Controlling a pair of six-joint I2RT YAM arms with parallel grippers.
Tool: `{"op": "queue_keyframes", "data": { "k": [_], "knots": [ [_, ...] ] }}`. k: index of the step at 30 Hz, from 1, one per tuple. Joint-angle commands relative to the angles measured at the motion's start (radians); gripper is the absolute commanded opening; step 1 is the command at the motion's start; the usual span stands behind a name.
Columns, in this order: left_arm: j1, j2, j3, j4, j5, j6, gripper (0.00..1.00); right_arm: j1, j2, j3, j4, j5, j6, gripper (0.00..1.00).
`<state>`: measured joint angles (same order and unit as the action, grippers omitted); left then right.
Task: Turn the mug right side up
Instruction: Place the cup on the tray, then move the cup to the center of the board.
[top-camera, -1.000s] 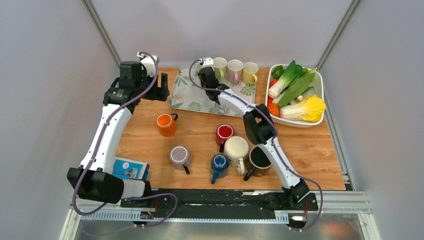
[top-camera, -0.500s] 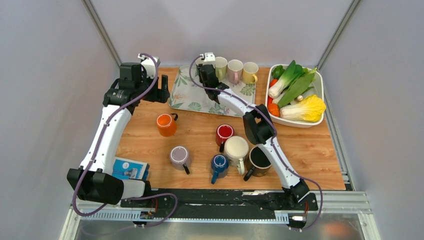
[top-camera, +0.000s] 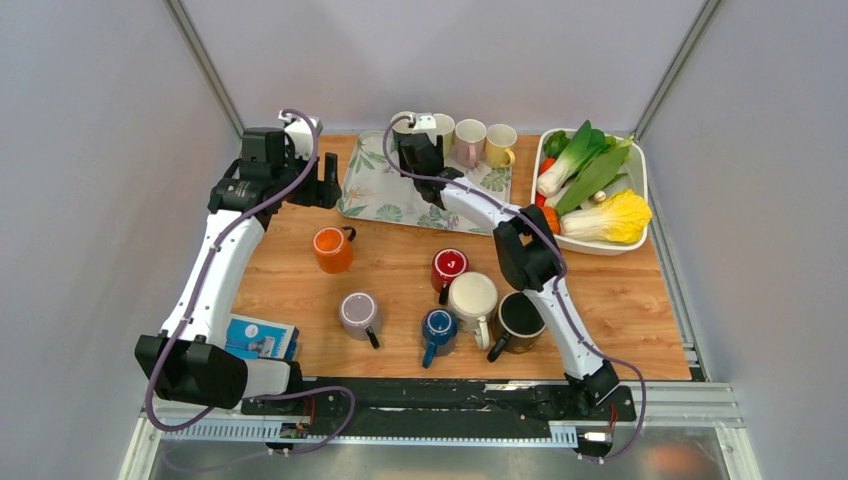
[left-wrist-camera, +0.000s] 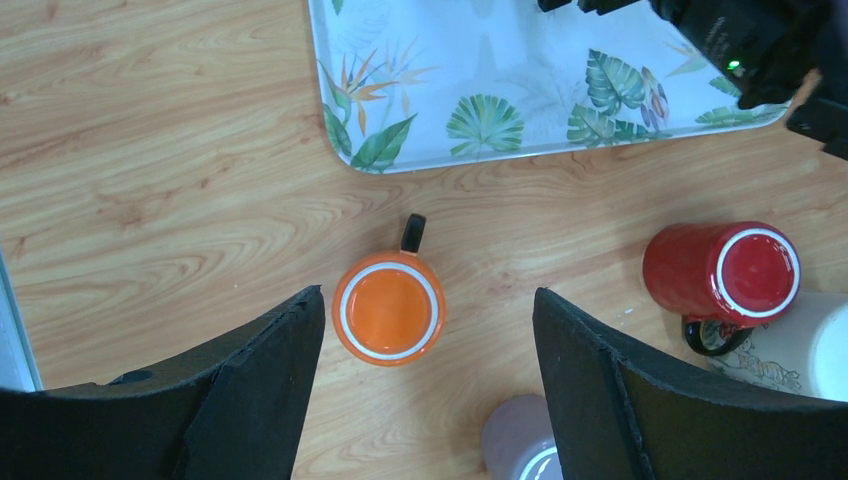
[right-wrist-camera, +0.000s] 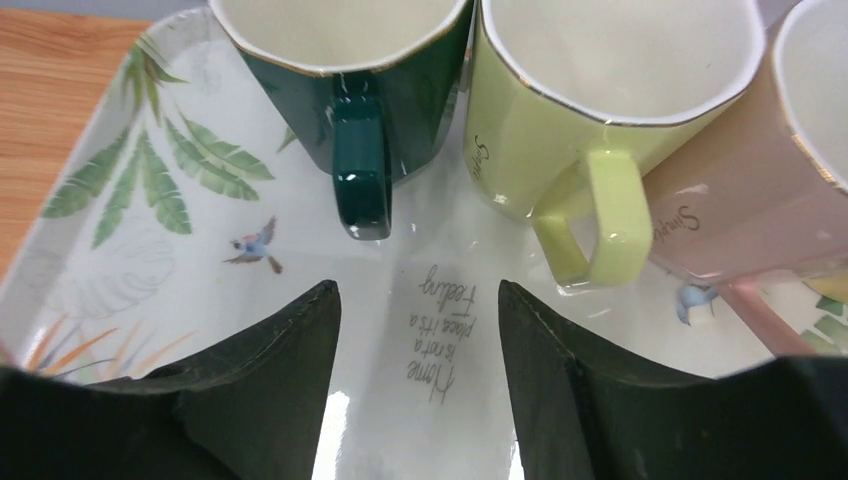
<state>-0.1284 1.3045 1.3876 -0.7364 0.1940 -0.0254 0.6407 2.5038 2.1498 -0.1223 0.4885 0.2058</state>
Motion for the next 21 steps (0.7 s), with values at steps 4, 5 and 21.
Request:
{"op": "queue_keyframes", "data": {
  "k": [4,5,21],
  "knots": [
    [0.006,0.01,-0.006,0.049,0.062,-0.007,0.84,0.025,-0.229,-0.083,-0.063,-0.065,0.071,0.67],
    [0.006,0.011,-0.007,0.047,0.078,-0.002,0.84,0.027,-0.251,-0.11,-0.071,-0.077,0.064,0.7],
    [-0.038,0.0,-0.125,-0.006,0.272,0.234,0.86,-0.106,-0.855,-0.866,-0.08,-0.774,-0.4,1.0]
  ]
}}
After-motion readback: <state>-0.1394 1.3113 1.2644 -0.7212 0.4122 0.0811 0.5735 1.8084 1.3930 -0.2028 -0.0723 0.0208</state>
